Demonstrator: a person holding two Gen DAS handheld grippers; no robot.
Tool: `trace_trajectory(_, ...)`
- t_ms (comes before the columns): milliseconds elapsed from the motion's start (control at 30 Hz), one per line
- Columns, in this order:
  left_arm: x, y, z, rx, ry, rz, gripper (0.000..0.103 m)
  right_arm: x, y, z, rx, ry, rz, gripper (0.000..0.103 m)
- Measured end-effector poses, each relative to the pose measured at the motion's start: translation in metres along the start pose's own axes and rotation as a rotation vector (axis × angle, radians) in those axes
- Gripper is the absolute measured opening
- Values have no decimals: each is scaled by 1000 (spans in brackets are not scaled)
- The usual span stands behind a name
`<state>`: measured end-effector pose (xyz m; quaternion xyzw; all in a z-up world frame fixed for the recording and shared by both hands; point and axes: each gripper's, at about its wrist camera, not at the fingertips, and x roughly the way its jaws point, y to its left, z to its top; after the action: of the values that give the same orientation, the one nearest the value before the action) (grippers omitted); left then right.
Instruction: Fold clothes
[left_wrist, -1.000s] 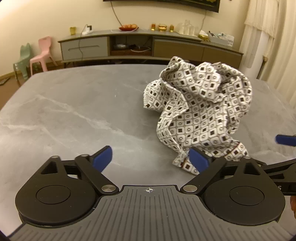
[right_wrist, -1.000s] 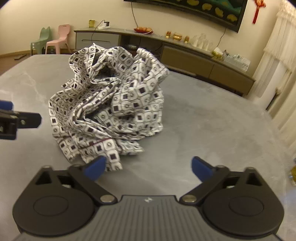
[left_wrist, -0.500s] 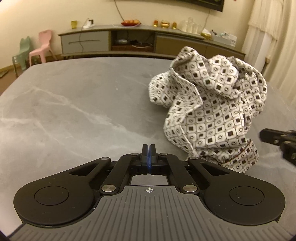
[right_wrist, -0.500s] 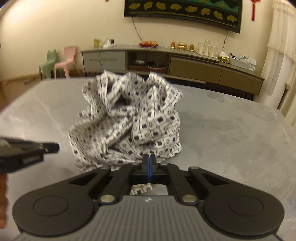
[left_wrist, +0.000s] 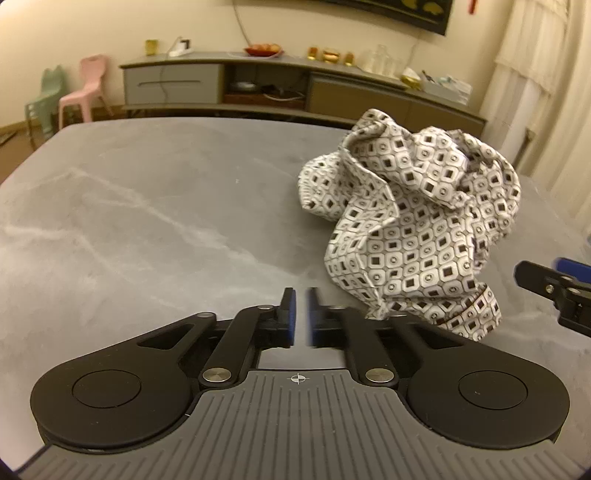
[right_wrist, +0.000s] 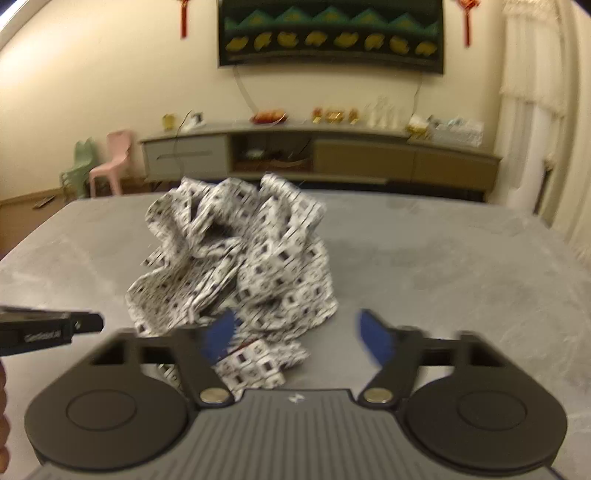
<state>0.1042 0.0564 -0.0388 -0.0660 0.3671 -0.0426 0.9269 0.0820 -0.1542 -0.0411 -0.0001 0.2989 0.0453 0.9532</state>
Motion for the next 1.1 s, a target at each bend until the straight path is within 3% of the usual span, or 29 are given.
trace_trajectory(33, -1, 2, 1, -9, -5, -6, 42, 4, 2, 2, -9, -4, 0, 90)
trace_trajectory(133, -5, 6, 0, -29, -24, -4, 62, 14, 7, 8, -36, -15, -1, 98)
trace_trajectory(200, -4, 9, 0, -42, -26, -4, 71, 21, 11, 13, -54, -22, -2, 101)
trace_trajectory(333, -1, 15, 1, -65, -15, -19, 72, 47, 21, 21, -93, -11, -18, 102)
trace_trajectory(400, 0, 17, 2, -69, -17, -19, 73, 76, 28, 28, -135, 50, -35, 80)
trace_trajectory(433, 0, 19, 3, -71, -17, -16, 73, 87, 30, 32, -159, 96, -11, 39)
trace_trajectory(467, 1, 22, 3, -80, -17, -9, 73, 96, 32, 37, -176, 134, 12, 29)
trace_trajectory(533, -2, 31, 4, -111, -21, -9, 73, 88, 30, 57, -139, 111, 57, 25)
trace_trajectory(667, -12, 47, 8, -183, -52, -19, 75, -17, 15, 105, 23, -128, 351, 24)
trace_trajectory(767, -17, 57, 6, -232, -57, -58, 78, -74, 0, 101, 48, -261, 479, 24)
trace_trajectory(867, -17, 57, 0, -246, -44, -106, 78, -51, -19, 70, 58, -192, 336, 29)
trace_trajectory(1000, -15, 45, -10, -220, -25, -187, 80, 36, -48, 12, 94, 138, 60, 32)
trace_trajectory(1100, -20, 30, -15, -166, -49, -251, 82, 45, -55, 7, 136, 199, 117, 48)
